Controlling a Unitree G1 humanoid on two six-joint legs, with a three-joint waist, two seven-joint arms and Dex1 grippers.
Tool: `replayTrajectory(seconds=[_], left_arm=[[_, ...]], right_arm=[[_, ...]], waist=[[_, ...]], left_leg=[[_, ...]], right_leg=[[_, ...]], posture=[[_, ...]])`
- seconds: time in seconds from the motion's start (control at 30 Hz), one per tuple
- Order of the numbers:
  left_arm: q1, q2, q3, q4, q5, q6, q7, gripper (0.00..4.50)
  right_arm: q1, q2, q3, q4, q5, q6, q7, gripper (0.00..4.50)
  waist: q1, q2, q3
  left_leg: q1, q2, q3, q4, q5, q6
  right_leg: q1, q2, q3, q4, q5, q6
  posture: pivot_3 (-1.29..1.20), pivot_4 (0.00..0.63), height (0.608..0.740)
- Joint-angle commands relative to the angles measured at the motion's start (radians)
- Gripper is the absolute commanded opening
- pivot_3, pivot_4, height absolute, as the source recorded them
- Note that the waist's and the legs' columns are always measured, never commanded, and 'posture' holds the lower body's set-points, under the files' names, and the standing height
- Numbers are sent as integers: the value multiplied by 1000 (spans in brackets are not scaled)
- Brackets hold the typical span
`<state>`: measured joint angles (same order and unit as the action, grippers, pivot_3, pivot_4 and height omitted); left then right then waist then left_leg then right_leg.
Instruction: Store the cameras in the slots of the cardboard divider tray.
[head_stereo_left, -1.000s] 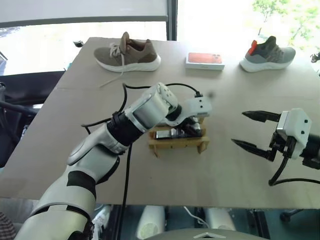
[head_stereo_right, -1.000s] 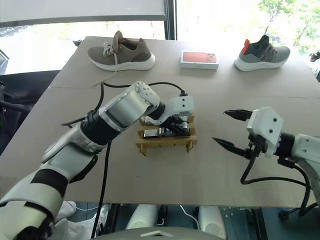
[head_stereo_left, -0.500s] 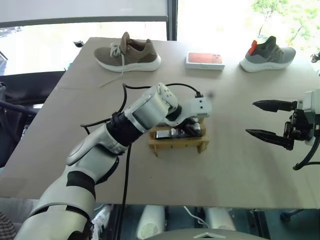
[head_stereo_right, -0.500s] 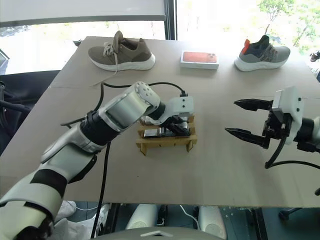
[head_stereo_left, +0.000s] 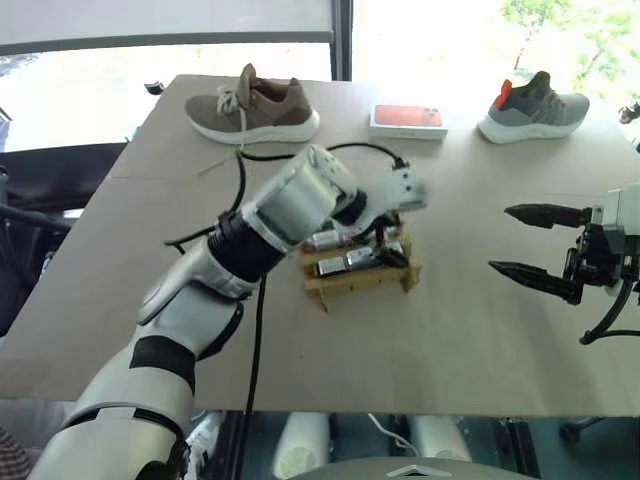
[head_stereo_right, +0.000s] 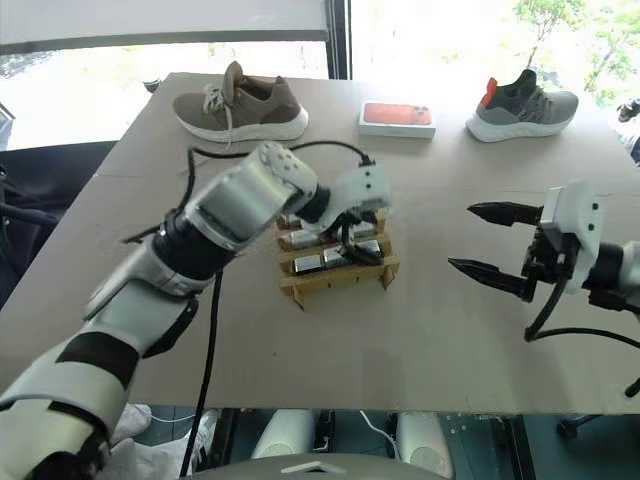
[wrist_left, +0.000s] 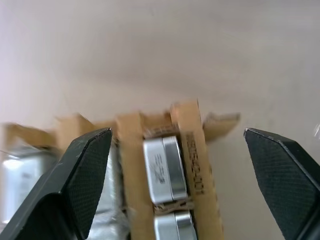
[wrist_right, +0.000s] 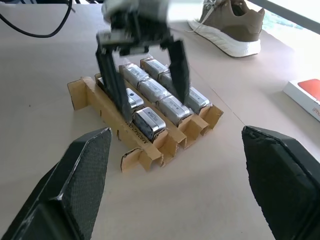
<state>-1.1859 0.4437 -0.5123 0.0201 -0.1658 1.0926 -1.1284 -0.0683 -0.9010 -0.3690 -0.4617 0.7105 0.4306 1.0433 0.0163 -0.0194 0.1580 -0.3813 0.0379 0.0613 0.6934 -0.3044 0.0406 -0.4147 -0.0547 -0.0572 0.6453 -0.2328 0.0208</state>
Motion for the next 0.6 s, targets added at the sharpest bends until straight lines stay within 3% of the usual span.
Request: replayTrajectory(seconds=[0.03,0.13,0.2,0.23,0.4,0.6], left_arm=[[-2,-47,277,-14,-98,54,100,4437],[83,-66,460,-52,-133,-14,205,4437],[184,-3,555,-88,-194,-74,161,4437],[232,13,611,-102,-217,-79,175,4478],[580,90,789,-275,-236,-226,238,4478],[1056,194,1029,-431,-319,-326,157,4478]], right_arm=[[29,21,-35,-75,-1,-9,-52,4146],[61,38,-17,-109,-37,-4,-108,4146],[58,60,-4,-116,-42,15,-163,4146],[52,76,3,-117,-57,18,-200,4323],[77,142,1,-126,-172,-39,-310,4323],[296,126,-111,-132,-213,-62,-239,4323]], waist=[[-1,0,0],[-3,1,0],[-10,2,-1],[-16,2,-1],[-11,2,-1],[8,1,-2]], left_leg=[[0,0,0,0,0,0],[0,1,0,0,0,0],[2,1,1,-1,0,0],[3,1,3,-2,0,0],[3,2,3,-2,1,-2],[1,0,1,-4,1,-2]], right_leg=[[0,0,0,0,0,0],[0,0,0,0,0,0],[0,-1,2,1,0,0],[0,-1,3,2,0,0],[0,-2,2,3,0,0],[0,-6,-1,-2,0,0]], posture=[[0,150,740],[0,150,740],[0,150,740],[0,150,740],[0,150,740],[0,150,740]])
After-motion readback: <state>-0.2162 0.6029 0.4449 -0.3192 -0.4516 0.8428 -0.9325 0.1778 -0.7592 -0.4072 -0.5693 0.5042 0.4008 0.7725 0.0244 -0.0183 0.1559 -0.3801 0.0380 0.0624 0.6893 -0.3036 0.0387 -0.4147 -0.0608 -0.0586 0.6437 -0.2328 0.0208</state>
